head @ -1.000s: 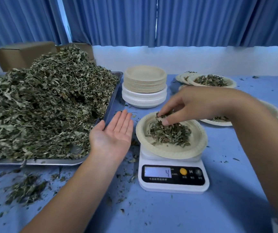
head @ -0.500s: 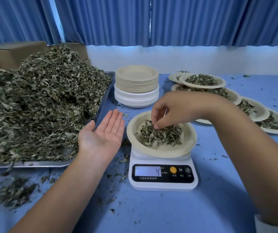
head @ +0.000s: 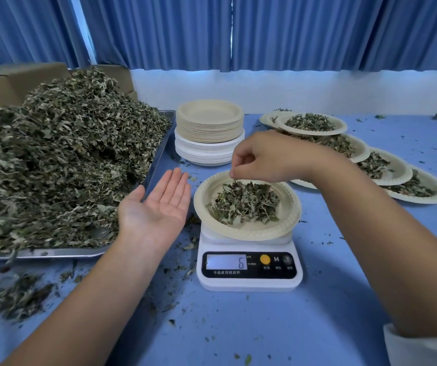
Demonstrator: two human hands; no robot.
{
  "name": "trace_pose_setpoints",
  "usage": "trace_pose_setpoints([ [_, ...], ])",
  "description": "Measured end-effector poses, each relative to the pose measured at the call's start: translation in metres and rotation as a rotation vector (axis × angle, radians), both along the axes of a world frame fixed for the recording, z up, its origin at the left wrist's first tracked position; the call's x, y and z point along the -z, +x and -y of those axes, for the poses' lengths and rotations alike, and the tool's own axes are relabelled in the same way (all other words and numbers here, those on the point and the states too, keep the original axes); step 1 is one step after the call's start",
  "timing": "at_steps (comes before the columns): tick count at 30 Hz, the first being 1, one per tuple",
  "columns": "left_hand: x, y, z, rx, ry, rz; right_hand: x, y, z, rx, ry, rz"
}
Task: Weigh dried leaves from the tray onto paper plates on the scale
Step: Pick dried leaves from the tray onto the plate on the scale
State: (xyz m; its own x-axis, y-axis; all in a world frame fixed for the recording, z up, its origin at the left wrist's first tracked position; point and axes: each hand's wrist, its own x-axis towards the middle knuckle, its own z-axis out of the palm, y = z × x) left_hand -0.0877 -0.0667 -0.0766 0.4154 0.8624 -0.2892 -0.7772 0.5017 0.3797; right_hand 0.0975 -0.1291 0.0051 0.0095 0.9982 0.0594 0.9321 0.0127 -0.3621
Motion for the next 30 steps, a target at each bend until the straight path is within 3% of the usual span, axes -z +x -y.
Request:
trace_pose_setpoints([
  [19,-0.003,0.001,0.001,-0.011,-0.025,-0.005,0.009,-0.018,-0.016,-0.053,0.140,-0.058],
  [30,-0.008,-0.003,-0.004,0.006,-0.089,0.043,0.003,-0.117,-0.100,-0.404,0.137,0.177],
])
